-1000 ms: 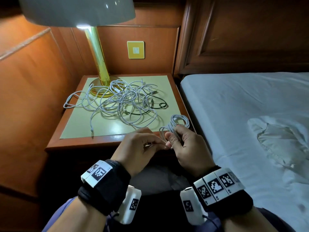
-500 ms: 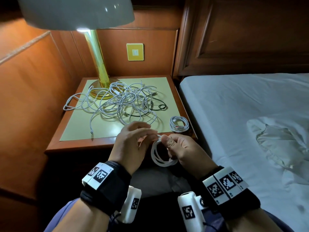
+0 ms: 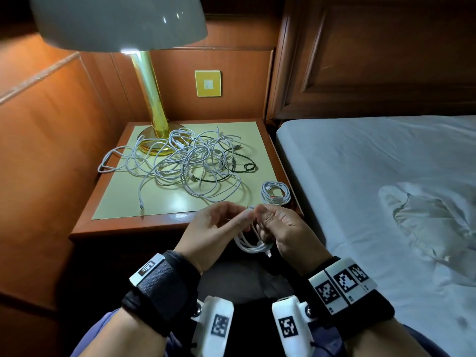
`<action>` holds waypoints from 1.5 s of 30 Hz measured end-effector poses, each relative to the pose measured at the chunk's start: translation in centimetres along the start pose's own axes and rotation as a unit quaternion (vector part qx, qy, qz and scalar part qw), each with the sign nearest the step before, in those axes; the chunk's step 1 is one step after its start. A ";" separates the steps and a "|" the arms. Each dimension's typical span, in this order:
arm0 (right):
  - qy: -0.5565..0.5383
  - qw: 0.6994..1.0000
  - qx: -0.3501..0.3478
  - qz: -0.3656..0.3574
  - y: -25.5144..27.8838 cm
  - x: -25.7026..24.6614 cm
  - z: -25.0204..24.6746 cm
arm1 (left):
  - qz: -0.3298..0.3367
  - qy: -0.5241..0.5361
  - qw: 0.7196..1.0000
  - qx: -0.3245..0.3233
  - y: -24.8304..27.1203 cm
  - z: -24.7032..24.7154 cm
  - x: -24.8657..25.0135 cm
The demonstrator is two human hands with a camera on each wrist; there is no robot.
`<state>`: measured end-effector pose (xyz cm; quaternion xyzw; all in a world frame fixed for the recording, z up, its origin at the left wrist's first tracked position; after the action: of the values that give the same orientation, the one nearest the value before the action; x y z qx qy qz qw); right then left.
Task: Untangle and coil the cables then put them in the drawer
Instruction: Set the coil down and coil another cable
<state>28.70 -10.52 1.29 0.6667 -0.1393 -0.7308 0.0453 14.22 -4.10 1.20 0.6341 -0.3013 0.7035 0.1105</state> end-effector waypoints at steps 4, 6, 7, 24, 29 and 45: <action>-0.002 1.000 0.009 -0.011 0.0 -0.1 0.2 | 0.008 0.014 1.000 -0.002 0.0 0.0 -0.4; 0.015 1.000 0.020 -0.011 -0.1 0.0 0.2 | 0.017 0.026 0.999 0.010 0.1 0.3 -0.4; 0.018 0.999 0.023 -0.012 -0.1 0.0 0.2 | 0.016 0.048 0.999 0.020 0.1 0.4 -0.3; 0.144 0.977 0.118 -0.100 1.3 -1.6 -0.8 | -0.027 0.260 0.964 0.053 -0.2 1.5 0.9; 0.151 0.977 0.110 -0.107 1.1 -1.5 -0.6 | -0.071 0.335 0.937 0.072 -0.2 1.7 1.2; 0.196 0.956 0.205 -0.079 0.3 -0.6 -1.4 | -0.058 0.271 0.961 0.020 -0.4 1.9 1.5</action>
<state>30.06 -10.88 1.88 0.8008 -0.2213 -0.5427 -0.1235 15.75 -5.23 2.72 0.4383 -0.2086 0.8471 0.2163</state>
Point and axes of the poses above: each hand's wrist, its own y-axis away from the middle knuckle, its own z-axis out of the palm, x = y × z, the point moved 2 cm from there along -y, towards the middle knuckle, and after that the axes turned 15 degrees about z, right-handed, at the moved point
